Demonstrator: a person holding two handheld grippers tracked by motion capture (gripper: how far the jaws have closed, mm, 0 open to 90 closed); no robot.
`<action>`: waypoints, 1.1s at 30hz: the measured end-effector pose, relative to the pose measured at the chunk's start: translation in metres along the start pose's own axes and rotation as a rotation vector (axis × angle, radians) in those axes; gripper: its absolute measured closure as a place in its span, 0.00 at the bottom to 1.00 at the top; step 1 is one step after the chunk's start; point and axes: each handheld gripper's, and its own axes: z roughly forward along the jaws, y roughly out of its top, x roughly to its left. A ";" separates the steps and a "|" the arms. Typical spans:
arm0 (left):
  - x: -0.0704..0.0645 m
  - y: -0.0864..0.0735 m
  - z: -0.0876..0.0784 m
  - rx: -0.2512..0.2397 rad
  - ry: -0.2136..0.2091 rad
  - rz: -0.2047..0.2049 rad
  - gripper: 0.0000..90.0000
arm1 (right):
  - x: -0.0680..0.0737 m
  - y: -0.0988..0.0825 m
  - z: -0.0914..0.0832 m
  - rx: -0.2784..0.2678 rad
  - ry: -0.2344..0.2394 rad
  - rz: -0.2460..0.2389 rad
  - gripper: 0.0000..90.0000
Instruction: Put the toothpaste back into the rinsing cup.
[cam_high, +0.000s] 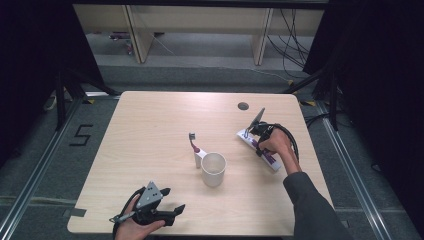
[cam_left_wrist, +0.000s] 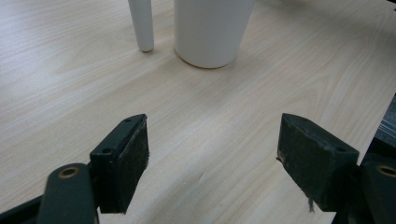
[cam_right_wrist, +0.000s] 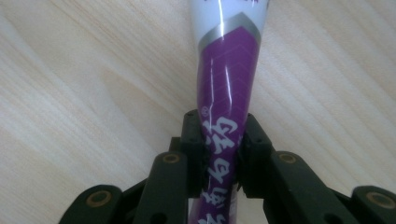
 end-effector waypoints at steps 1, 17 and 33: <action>0.000 0.000 0.000 0.000 0.004 0.003 0.27 | -0.002 -0.001 -0.003 -0.016 -0.001 -0.007 0.84; 0.001 0.000 0.001 -0.013 0.004 -0.014 0.27 | -0.010 -0.024 -0.049 -0.359 0.114 -0.023 0.84; 0.002 0.000 -0.001 -0.006 0.010 -0.014 0.27 | 0.013 -0.037 -0.083 -0.728 0.184 -0.017 0.84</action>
